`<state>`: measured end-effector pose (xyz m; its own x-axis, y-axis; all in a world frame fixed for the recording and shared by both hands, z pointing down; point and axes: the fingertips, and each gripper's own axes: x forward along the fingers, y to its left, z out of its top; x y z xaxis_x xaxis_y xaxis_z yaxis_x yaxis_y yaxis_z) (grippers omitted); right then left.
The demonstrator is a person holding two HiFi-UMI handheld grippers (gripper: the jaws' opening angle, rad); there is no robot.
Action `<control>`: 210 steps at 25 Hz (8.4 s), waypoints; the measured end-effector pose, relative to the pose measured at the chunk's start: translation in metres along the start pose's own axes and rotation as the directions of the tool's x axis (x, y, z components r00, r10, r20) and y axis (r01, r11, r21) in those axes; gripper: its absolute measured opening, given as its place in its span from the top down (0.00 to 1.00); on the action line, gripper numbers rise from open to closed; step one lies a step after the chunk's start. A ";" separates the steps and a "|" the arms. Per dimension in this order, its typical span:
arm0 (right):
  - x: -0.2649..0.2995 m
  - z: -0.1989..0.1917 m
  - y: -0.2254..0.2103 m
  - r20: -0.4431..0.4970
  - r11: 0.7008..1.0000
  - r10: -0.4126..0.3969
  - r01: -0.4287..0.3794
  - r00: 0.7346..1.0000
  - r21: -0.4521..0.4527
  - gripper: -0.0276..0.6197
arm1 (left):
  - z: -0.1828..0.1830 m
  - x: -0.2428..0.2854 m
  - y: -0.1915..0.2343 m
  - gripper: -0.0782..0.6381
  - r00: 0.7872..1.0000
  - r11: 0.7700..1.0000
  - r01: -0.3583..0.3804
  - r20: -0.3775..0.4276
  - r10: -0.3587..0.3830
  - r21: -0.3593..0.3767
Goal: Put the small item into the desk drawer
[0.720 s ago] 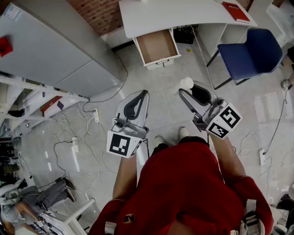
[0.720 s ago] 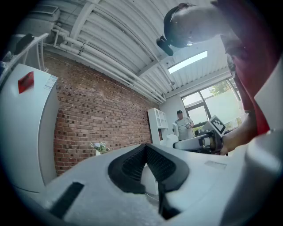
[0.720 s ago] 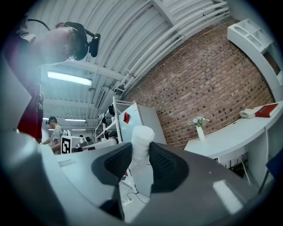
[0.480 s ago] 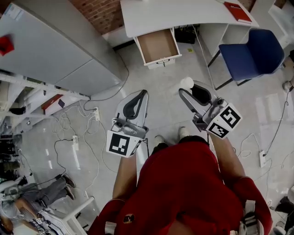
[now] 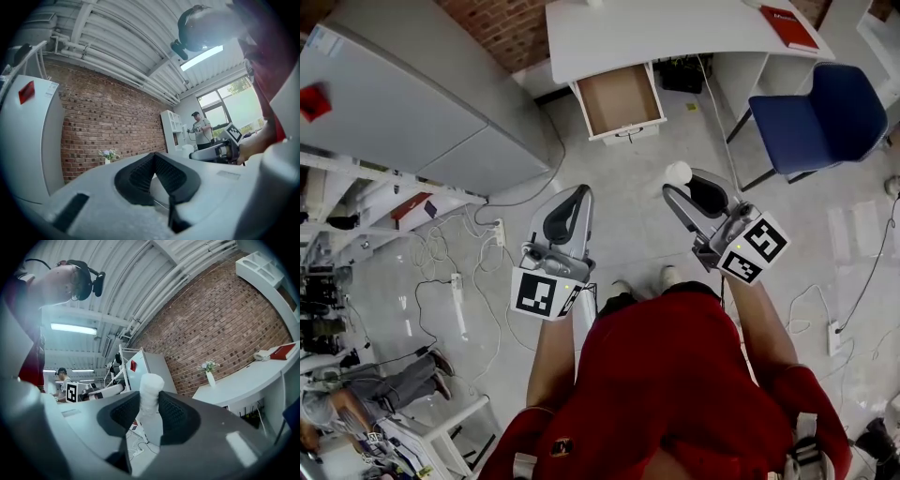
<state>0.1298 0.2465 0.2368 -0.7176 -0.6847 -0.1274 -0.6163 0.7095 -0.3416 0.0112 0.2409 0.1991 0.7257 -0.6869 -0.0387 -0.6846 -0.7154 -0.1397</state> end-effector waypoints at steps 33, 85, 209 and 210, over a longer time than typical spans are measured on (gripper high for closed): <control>0.227 -0.076 -0.176 -0.283 0.995 -0.101 0.090 0.954 -0.051 0.74 | -0.122 0.119 0.227 0.88 0.997 0.996 -0.070 -0.030 0.069 -0.054; 0.381 -0.367 -0.463 -0.715 0.977 -0.202 0.085 0.670 -0.196 0.74 | -0.356 0.213 0.354 0.88 0.936 0.945 -0.309 -0.214 0.280 -0.112; 0.283 -0.019 -0.227 -0.196 0.966 -0.119 0.068 0.973 -0.250 0.94 | -0.126 0.197 0.290 0.88 0.997 0.991 -0.073 -0.040 0.069 -0.109; 0.283 -0.019 -0.228 -0.197 0.966 -0.120 0.068 0.973 -0.249 0.94 | -0.125 0.197 0.291 0.88 0.997 0.991 -0.075 -0.041 0.071 -0.113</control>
